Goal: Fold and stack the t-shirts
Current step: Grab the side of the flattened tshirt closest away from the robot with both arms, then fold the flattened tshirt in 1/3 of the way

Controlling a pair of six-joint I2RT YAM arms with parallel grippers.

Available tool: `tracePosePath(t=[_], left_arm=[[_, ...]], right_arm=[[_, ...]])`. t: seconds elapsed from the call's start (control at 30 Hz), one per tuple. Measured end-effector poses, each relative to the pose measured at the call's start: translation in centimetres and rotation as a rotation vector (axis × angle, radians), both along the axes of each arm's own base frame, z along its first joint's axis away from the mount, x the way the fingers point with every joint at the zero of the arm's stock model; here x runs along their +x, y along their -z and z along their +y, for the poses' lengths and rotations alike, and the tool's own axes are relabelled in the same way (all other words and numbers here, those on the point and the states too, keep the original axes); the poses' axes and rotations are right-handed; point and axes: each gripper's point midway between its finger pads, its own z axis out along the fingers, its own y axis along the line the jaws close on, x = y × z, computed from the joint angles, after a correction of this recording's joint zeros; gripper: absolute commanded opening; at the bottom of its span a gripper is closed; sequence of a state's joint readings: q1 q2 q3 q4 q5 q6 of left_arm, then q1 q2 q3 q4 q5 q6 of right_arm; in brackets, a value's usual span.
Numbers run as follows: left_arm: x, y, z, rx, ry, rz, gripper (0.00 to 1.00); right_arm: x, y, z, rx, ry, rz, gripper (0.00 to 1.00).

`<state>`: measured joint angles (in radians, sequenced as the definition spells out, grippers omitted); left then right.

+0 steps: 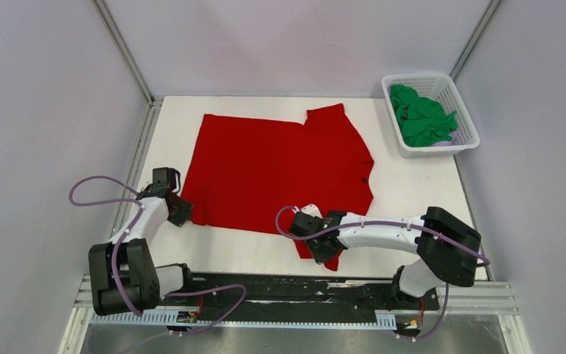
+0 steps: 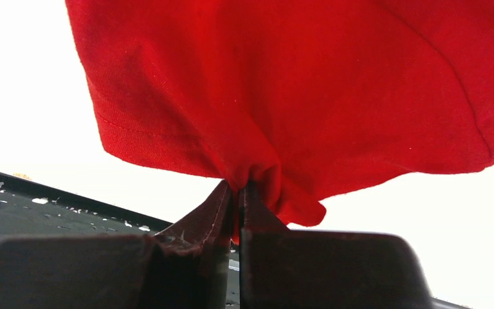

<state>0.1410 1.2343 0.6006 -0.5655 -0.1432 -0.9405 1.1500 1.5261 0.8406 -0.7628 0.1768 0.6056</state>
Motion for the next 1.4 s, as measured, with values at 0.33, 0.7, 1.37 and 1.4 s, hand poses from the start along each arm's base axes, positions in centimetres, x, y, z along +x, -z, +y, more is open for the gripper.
tracePosePath(t=[0.33,0.7,1.37,1.4], left_arm=[[-0.3,-1.6,-0.4,-0.012,0.003,-0.044,0.00],[5.0,-5.1,-0.8,-0.065,0.017,-0.124,0.00],[15.9,-5.2,-0.2,-0.119,0.008,-0.138,0.01],[16.5,-5.0,-0.2,-0.123,0.010,-0.140,0.15]], right_arm=[[2.4,-1.5,-0.7,0.021,0.044,-0.012,0.00],[11.4,-8.4,-0.7,0.266,0.166,-0.061,0.00],[25.0,-10.0,-4.4,0.328,0.290,-0.118,0.04],[25.7,-9.7,-4.5,0.326,0.296,-0.123,0.06]])
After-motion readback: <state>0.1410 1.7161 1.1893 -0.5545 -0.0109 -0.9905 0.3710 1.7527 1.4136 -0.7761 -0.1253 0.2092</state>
